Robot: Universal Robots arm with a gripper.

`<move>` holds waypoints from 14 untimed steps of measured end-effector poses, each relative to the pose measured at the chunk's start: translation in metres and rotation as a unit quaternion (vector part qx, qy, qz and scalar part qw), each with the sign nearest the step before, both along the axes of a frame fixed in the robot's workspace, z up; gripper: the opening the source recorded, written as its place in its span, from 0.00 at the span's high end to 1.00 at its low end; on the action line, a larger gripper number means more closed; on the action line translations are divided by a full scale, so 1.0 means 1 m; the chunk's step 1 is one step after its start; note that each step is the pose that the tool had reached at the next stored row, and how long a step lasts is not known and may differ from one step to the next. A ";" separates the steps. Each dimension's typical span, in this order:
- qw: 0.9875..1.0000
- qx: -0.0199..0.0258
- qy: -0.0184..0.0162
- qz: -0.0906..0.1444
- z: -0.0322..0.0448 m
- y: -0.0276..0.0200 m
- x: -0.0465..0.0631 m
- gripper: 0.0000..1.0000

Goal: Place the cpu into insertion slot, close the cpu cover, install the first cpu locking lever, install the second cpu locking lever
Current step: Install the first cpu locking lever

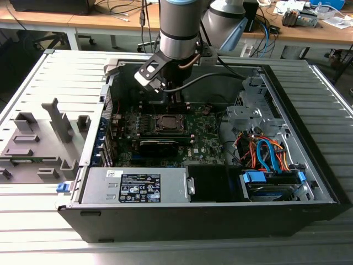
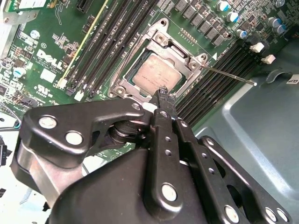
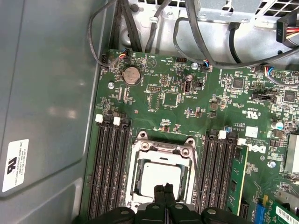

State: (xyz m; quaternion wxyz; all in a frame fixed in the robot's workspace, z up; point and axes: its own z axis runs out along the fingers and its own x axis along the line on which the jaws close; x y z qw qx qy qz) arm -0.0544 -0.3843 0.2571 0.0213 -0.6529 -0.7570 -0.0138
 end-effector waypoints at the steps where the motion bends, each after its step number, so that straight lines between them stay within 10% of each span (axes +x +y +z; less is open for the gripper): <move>1: 1.000 0.000 0.000 0.001 0.0000 0.0000 0.000 0.89; 14: 1.000 0.000 0.000 0.026 0.0000 0.0000 0.000 0.89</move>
